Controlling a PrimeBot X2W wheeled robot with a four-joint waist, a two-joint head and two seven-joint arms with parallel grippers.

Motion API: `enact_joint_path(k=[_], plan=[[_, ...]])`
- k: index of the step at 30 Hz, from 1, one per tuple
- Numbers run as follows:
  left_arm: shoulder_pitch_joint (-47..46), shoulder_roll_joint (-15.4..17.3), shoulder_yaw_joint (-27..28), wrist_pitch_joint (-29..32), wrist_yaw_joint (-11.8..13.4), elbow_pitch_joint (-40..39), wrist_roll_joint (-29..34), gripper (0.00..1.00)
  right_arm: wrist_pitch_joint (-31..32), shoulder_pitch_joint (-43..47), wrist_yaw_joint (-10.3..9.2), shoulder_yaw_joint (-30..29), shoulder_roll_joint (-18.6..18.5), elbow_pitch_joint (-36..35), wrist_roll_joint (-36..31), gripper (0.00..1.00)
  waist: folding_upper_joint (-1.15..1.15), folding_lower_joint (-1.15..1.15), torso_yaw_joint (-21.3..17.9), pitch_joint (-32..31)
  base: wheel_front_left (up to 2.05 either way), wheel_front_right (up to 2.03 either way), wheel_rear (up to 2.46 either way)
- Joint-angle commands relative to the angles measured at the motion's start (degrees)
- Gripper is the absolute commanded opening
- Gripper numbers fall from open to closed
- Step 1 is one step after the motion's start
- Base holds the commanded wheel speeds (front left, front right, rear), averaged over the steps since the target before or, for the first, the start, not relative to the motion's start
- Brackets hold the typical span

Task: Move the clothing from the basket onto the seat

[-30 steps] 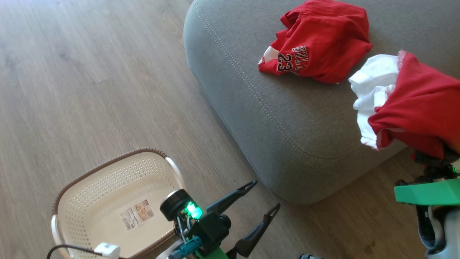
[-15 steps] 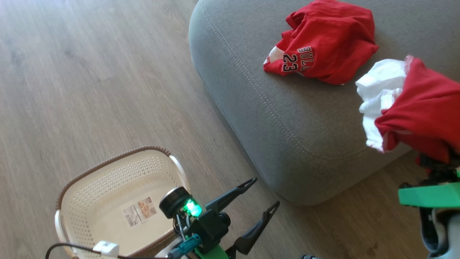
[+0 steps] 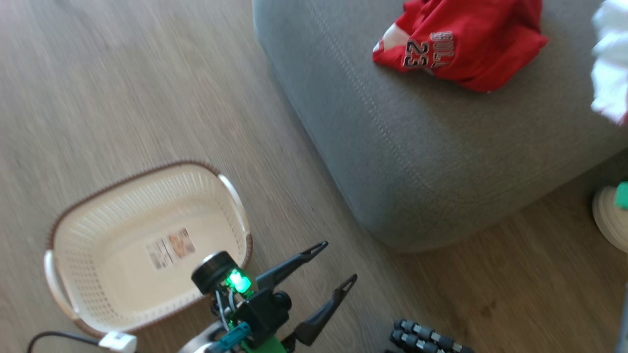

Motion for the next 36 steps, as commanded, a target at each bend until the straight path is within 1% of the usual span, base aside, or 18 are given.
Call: enact_joint_path(k=[1, 5, 6, 8, 13, 17, 22, 24, 26, 31, 36], plan=[[-2.64, 1.65, 1.29, -0.28, -0.07, -2.93, 0.54, 1.0, -0.37, -3.84, -0.01, 0.07, -0.74, -1.24, 0.08, 0.0, 0.0, 0.0, 0.0, 4.68, 0.0, 0.0, 0.0], [-4.0, 5.78, -0.28, -0.28, -0.07, -4.54, 1.45, 1.0, -0.37, -10.22, -0.01, -0.75, -1.72, 1.38, -0.18, 0.0, 0.0, 0.0, 0.3, 9.74, 0.0, 0.0, 0.0], [-4.0, 5.78, -0.28, -0.28, -0.07, -4.54, 1.45, 1.0, -0.37, -10.22, -0.01, -0.75, -1.72, 1.38, -0.18, 0.0, 0.0, 0.0, 0.3, 9.74, 0.0, 0.0, 0.0], [-4.54, 7.68, -0.53, -0.28, -0.07, -5.45, 1.56, 1.0, -0.37, -13.79, -0.01, -1.21, -2.55, 3.24, -0.1, 0.0, 0.0, 0.0, 0.61, 12.21, 0.0, 0.0, 0.0], [-4.51, 10.93, 0.59, -0.28, -0.07, -6.81, 1.38, 1.0, -0.37, -23.61, -0.01, -2.25, -4.65, 8.48, 0.54, 0.0, 0.0, 0.0, 1.16, 17.84, 0.0, 0.0, 0.0], [-5.01, 13.14, 0.07, -0.28, -0.07, -8.28, 2.54, 1.0, -0.26, -31.39, -0.01, -4.58, -7.04, 14.59, 1.6, 0.0, 0.0, 0.0, 2.37, 21.29, 0.0, 0.0, 0.0], [-5.83, 14.35, 0.0, -0.28, -0.07, -9.43, 2.65, 1.0, 2.43, -40.37, -0.01, -9.66, -10.37, 22.84, 2.53, 0.0, 0.0, 0.0, 4.78, 24.6, 0.0, 0.0, 0.0], [-6.13, 14.37, 0.22, -0.28, -0.07, -9.61, 2.52, 1.0, 3.69, -43.08, -0.01, -11.51, -11.62, 26.05, 1.88, 0.0, 0.0, 0.0, 5.85, 25.47, 0.0, 0.0, 0.0], [-6.45, 14.34, 0.31, -0.28, -0.07, -9.67, 2.39, 1.0, 6.25, -45.37, -0.01, -13.37, -12.85, 29.78, 0.51, 0.0, 0.0, 0.0, 7.03, 26.22, 0.0, 0.0, 0.0], [-6.99, 14.07, 1.65, -0.28, -0.07, -9.61, 1.84, 1.0, 10.95, -51.64, -0.01, -16.65, -14.15, 34.96, -2.0, 0.0, 0.0, 0.0, 9.26, 28.17, 0.0, 0.0, 0.0], [-7.84, 13.77, 1.7, -0.28, -0.07, -9.95, 1.92, 1.0, 15.7, -54.98, -0.01, -19.78, -14.86, 40.9, -5.57, 0.0, 0.0, 0.0, 10.93, 29.95, 0.0, 0.0, 0.0]])
